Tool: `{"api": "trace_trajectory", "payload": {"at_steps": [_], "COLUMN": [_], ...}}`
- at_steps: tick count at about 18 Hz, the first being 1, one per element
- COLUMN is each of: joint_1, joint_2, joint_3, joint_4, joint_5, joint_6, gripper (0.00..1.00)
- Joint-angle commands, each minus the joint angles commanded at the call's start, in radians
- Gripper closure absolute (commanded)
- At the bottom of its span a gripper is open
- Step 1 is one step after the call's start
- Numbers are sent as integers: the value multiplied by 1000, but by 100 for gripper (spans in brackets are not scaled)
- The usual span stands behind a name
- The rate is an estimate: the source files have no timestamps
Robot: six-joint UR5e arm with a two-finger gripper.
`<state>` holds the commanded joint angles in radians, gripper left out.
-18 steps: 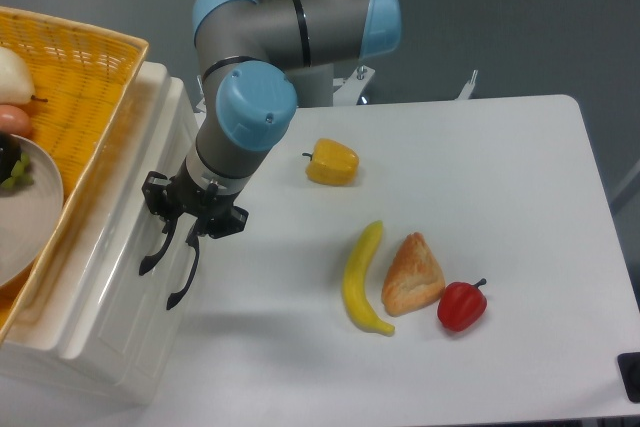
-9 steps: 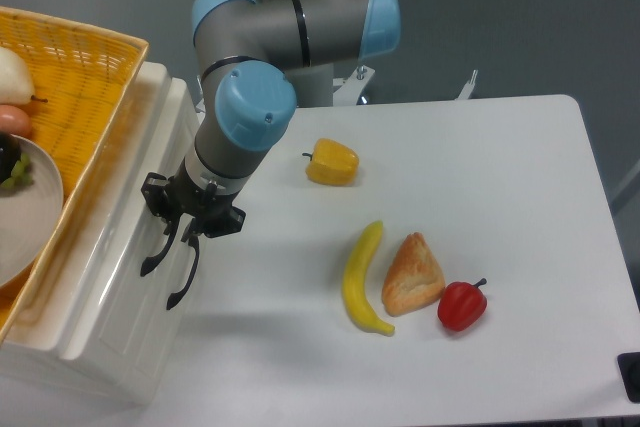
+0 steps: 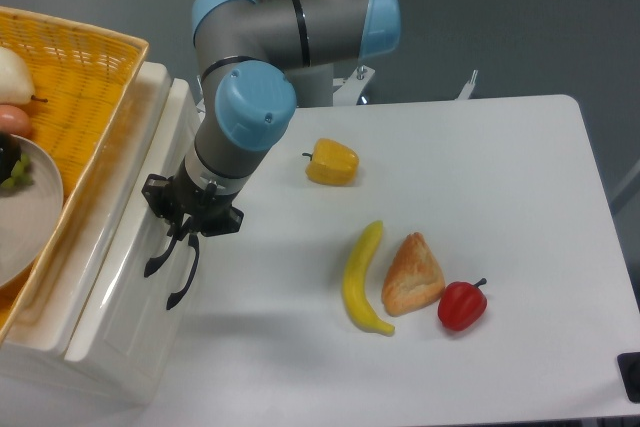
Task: Slide the top white drawer open
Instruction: 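Close the gripper around the upper drawer's black handle, then pull the handle away from the cabinet to slide the drawer out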
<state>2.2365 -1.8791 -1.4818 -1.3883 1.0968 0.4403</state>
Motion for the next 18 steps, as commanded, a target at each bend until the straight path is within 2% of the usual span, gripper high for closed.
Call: {"api": "trace_trajectory", "payload": {"at_steps": [8, 18], "joint_1": [5, 58], "joint_2": [2, -2], "joint_3": [0, 0], "joint_4": [-2, 3], "joint_5": [2, 9], "joint_6": [6, 24], "gripper": [91, 90]}}
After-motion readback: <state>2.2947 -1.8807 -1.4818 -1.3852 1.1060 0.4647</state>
